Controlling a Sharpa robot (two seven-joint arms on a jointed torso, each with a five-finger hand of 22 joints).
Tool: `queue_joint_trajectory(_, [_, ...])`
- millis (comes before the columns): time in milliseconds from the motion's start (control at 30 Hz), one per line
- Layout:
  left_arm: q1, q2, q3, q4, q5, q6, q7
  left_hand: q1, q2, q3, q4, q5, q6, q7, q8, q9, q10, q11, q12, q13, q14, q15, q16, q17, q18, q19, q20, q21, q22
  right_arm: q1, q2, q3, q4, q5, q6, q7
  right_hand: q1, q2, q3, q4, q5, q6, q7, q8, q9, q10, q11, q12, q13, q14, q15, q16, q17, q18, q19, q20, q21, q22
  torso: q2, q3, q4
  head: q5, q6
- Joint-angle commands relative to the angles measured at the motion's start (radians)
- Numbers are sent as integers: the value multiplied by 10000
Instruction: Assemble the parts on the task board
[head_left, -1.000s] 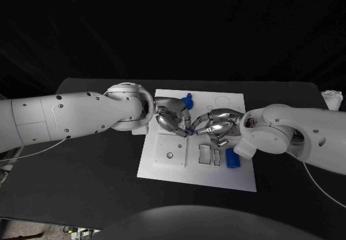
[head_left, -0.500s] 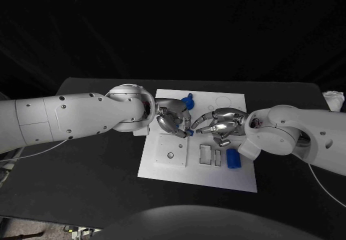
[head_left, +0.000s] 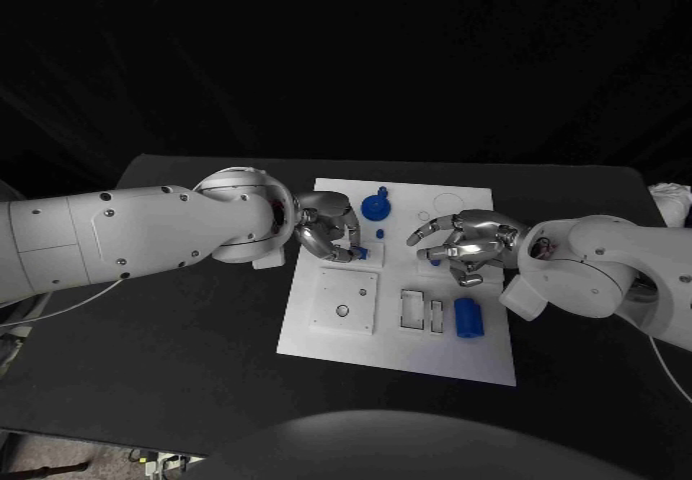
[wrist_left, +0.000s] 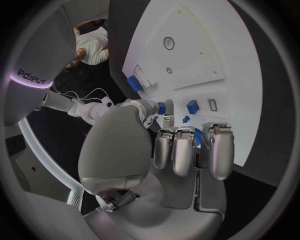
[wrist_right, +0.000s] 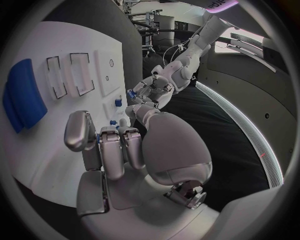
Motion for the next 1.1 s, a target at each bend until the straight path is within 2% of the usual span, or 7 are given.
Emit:
queue_joint_trajectory(33, [67, -169, 4, 151, 13, -572, -1224, -134, -3, 653, -575, -72, 437, -394, 398, 1178, 1041, -80, 24, 2631, 1053, -64, 24, 2633, -203, 980, -70, 43, 2595, 6, -151, 0, 167, -320, -515, 564, -44, 3, 53, -1, 54, 30, 54, -26, -23, 879, 98, -49, 2531, 1043, 48, 34, 2632, 69, -33, 7, -48, 1401, -5, 4, -7, -18, 1])
queue_joint_trajectory(267, [458, -562, 4, 394, 676, -504, -3120, -503, 104, 990, -562, -173, 589, -472, 546, 1354, 1041, -145, 24, 2631, 1053, -115, 24, 2633, -198, 969, -123, 28, 2589, 102, -443, 1, 463, -335, -734, 677, -40, 2, 126, -49, 329, 171, 71, -2, -160, 856, 110, -60, 2516, 1043, 66, 34, 2632, 68, -30, 29, -44, 1410, -8, 9, -4, 23, 1])
queue_joint_trajectory(400, [680, -657, 3, 421, 1451, -302, -4329, -546, 110, 1113, -608, -175, 620, -500, 600, 1421, 1041, -170, 24, 2631, 1053, -137, 24, 2633, -181, 923, -139, -28, 2566, 134, -477, 0, 534, -337, -725, 645, -48, 5, 161, -59, 480, 212, 71, 1, -225, 832, 117, -71, 2502, 1043, 69, 34, 2632, 72, -39, 34, -50, 1410, -35, 49, -10, 43, 1])
queue_joint_trajectory(500, [774, -700, 3, 467, 1681, -286, -5067, -559, 102, 1212, -664, -135, 615, -517, 633, 1475, 1041, -190, 24, 2631, 1053, -160, 24, 2633, -172, 901, -158, -56, 2555, 145, -467, 0, 557, -338, -657, 585, -51, 7, 216, -81, 696, 240, 68, -1, -314, 803, 115, -85, 2484, 1043, 71, 34, 2632, 74, -50, 38, -51, 1411, -47, 63, -18, 43, 1])
queue_joint_trajectory(600, [810, -694, 3, 488, 1737, -323, -5488, -611, 121, 1291, -669, -149, 599, -514, 666, 1534, 1041, -203, 24, 2631, 1053, -179, 24, 2633, -133, 798, -172, -185, 2502, 148, -454, 0, 564, -338, -586, 525, -51, 13, 242, -88, 791, 255, 64, 3, -347, 778, 114, -96, 2469, 1043, 69, 34, 2632, 75, -56, 38, -52, 1412, -32, 41, -8, 43, 1])
queue_joint_trajectory(767, [841, -557, 3, 430, 1838, -345, -5933, -1062, 385, 1462, -568, -299, 574, -535, 769, 1715, 1041, -207, 24, 2631, 1053, -192, 24, 2633, -103, 721, -199, -289, 2461, 151, -422, -2, 554, -338, -462, 413, -47, 24, 280, -98, 910, 283, 56, 15, -389, 745, 109, -112, 2449, 1043, 67, 34, 2632, 77, -67, 37, -52, 1413, -31, 34, 1, 30, 1])
queue_joint_trajectory(1100, [851, 26, 3, 168, 1980, -252, -6310, -1056, 435, 1508, -651, -338, 530, -546, 781, 1764, 1041, -219, 24, 2631, 1053, -199, 24, 2633, -95, 701, -207, -318, 2450, 151, -316, -3, 476, -338, -284, 276, -40, 49, 319, -105, 1003, 336, 49, 41, -422, 708, 105, -129, 2427, 1043, 64, 34, 2632, 78, -77, 35, -50, 1414, -30, 39, 3, 138, 1])
